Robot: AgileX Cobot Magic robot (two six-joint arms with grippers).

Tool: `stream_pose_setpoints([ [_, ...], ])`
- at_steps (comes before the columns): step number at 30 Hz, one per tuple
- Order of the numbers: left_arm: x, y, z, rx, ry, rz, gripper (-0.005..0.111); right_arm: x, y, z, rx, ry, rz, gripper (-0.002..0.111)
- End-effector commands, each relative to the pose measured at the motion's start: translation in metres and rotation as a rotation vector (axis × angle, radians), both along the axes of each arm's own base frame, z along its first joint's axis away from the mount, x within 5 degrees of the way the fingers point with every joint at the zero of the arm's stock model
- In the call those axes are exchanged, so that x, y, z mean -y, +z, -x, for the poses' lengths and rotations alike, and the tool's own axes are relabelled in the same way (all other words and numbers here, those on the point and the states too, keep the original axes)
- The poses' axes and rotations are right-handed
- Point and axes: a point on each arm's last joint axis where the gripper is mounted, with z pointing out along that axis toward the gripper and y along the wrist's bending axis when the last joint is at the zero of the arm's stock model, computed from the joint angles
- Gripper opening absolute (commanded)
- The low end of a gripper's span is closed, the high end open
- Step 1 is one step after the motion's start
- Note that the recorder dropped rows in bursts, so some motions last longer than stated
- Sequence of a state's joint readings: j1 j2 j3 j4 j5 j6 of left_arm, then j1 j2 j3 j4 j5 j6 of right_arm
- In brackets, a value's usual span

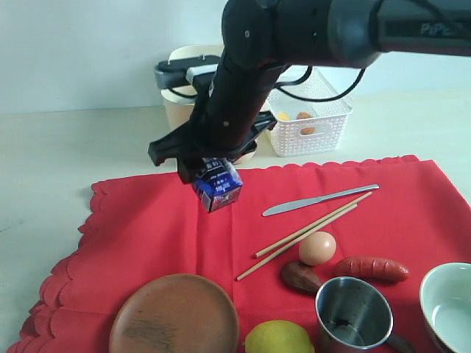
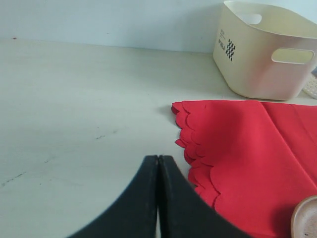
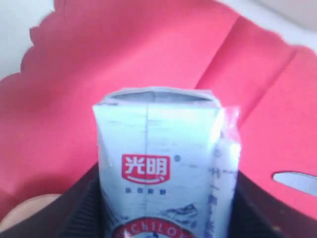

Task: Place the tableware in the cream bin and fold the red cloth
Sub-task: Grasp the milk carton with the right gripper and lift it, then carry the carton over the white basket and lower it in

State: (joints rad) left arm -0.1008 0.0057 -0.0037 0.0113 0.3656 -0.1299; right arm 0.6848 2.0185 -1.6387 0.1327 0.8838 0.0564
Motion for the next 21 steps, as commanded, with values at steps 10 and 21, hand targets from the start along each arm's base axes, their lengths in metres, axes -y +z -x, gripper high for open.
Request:
stream_pose_setpoints([
  [10,0.0,0.0,0.0,0.009,0.003,0.001,0.0,0.069,0.065,-0.028,0.147,-0.161,-0.087,0.0],
  [21,0.0,0.0,0.0,0.009,0.003,0.001,0.0,0.139,0.078,-0.061,0.221,-0.269,-0.122,0.0],
])
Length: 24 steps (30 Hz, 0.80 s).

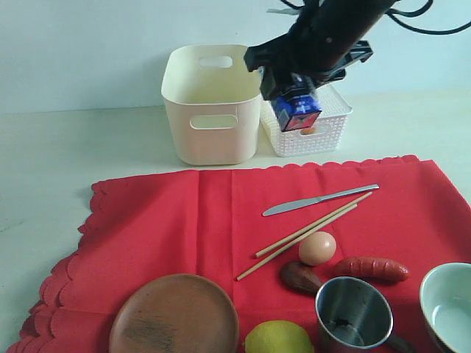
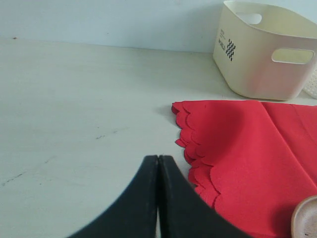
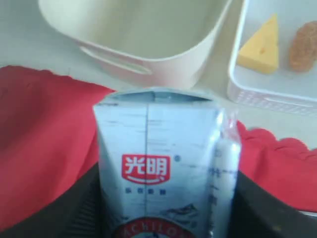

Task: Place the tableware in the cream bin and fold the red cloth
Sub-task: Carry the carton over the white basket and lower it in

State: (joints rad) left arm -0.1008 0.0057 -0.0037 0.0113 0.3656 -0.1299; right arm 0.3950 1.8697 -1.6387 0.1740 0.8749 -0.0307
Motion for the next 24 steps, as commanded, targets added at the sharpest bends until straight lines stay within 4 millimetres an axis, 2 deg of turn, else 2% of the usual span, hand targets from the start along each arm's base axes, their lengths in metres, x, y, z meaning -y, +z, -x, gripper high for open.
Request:
stream_pose_setpoints([
  [1,0.0,0.0,0.0,0.009,0.003,0.001,0.0,0.034,0.014,-0.015,0.087,-0.052,-0.039,0.0],
  [4,0.0,0.0,0.0,0.009,0.003,0.001,0.0,0.054,0.017,-0.024,0.113,-0.081,-0.082,0.0],
  [7,0.0,0.0,0.0,0.009,0.003,0.001,0.0,0.064,0.02,-0.029,0.14,-0.081,-0.136,0.0],
  [14,0.0,0.0,0.0,0.009,0.003,0.001,0.0,0.071,0.026,-0.04,0.262,-0.104,-0.169,0.0],
  [16,0.0,0.0,0.0,0.009,0.003,0.001,0.0,0.07,0.023,-0.044,0.278,-0.106,-0.176,0.0],
  [24,0.0,0.0,0.0,0.009,0.003,0.001,0.0,0.068,-0.012,-0.068,0.304,-0.137,-0.175,0.0],
])
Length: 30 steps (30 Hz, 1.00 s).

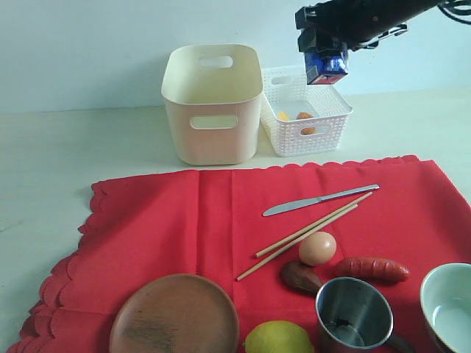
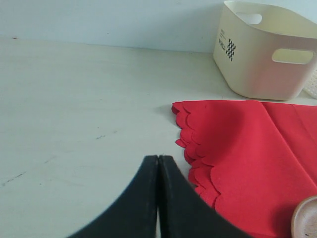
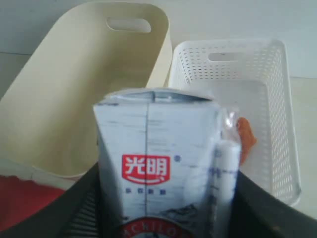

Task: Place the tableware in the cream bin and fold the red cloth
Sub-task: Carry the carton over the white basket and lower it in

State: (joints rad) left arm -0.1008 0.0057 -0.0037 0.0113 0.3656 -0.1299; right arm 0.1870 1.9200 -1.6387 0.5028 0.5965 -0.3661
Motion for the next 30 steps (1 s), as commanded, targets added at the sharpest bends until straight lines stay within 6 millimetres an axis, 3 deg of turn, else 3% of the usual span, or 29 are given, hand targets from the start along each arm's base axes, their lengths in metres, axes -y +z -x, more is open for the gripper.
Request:
stream_pose_setpoints([
  [1,0.0,0.0,0.0,0.009,0.003,0.001,0.0,0.003,-0.015,-0.017,0.063,-0.051,-0.001,0.0],
  [7,0.0,0.0,0.0,0.009,0.003,0.001,0.0,-0.003,-0.042,-0.06,0.094,-0.059,0.005,0.0],
  [11,0.0,0.0,0.0,0.009,0.003,0.001,0.0,-0.009,-0.069,-0.095,0.125,-0.053,0.022,0.0],
  [15,0.0,0.0,0.0,0.009,0.003,0.001,0.0,-0.012,-0.094,-0.118,0.147,-0.04,0.057,0.0],
  [23,0.0,0.0,0.0,0.009,0.003,0.001,0.0,-0.012,-0.124,-0.128,0.132,-0.013,0.127,0.0],
  [30,0.0,0.0,0.0,0.009,0.003,0.001,0.0,-0.012,-0.128,-0.126,0.107,0.022,0.154,0.0],
])
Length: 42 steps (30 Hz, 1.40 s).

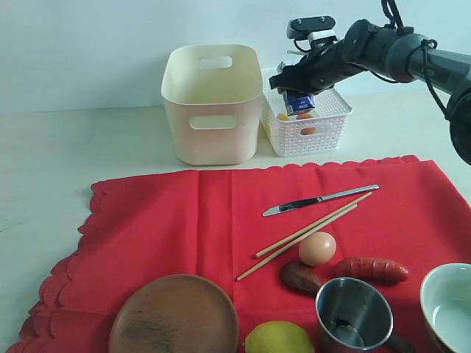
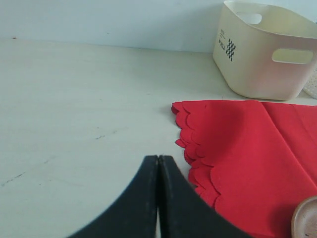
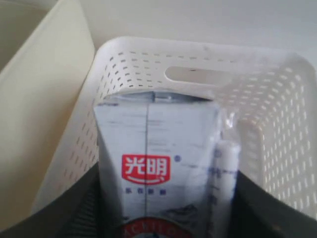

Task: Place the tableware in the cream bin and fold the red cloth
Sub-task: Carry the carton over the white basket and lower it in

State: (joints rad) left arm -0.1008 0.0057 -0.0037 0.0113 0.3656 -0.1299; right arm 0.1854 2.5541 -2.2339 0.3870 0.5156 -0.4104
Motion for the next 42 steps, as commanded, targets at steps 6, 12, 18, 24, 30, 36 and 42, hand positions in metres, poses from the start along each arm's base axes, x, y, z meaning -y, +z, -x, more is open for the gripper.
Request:
stream_pose_setpoints([
  [6,0.0,0.0,0.0,0.009,0.003,0.001,0.0,0.002,0.007,0.0,0.007,0.034,0.032,0.0],
  [12,0.0,0.0,0.0,0.009,0.003,0.001,0.0,0.003,0.005,0.001,-0.01,0.041,0.049,0.017],
  [18,0.0,0.0,0.0,0.009,0.003,0.001,0.0,0.002,0.004,0.002,-0.024,0.047,0.05,0.043],
  [24,0.0,0.0,0.0,0.009,0.003,0.001,0.0,0.002,0.002,0.004,-0.046,0.056,0.052,0.062],
  [30,0.0,0.0,0.0,0.009,0.003,0.001,0.0,0.002,0.002,0.004,-0.051,0.057,0.053,0.068],
  [36,0.0,0.0,0.0,0.009,0.003,0.001,0.0,0.002,0.009,0.005,-0.041,0.058,0.051,0.068],
  [42,0.0,0.0,0.0,0.009,0.003,0.001,0.0,0.002,0.042,0.011,-0.013,0.067,0.042,0.068],
])
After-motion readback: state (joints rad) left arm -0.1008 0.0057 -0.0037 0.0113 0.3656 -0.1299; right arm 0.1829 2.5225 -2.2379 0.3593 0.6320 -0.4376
